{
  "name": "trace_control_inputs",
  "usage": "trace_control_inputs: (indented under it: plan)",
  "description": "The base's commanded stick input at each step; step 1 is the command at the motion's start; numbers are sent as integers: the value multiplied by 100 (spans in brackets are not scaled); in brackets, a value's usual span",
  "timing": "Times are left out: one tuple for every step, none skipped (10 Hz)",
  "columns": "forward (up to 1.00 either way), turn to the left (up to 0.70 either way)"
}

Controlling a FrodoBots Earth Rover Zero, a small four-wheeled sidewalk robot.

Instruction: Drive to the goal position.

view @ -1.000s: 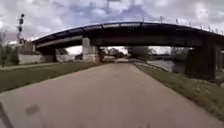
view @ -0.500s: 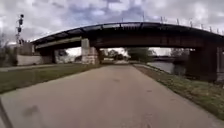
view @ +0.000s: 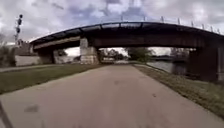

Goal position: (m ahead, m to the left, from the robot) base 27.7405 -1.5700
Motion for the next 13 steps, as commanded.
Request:
trace_control_inputs:
  plan:
    - [70, 0]
    - [70, 0]
    - [70, 0]
    - [70, 0]
    - [70, 0]
    - [70, 0]
    - [70, 0]
    - [70, 0]
    - [70, 0]
    - [70, 0]
    - [70, 0]
    - [70, 0]
    - [70, 0]
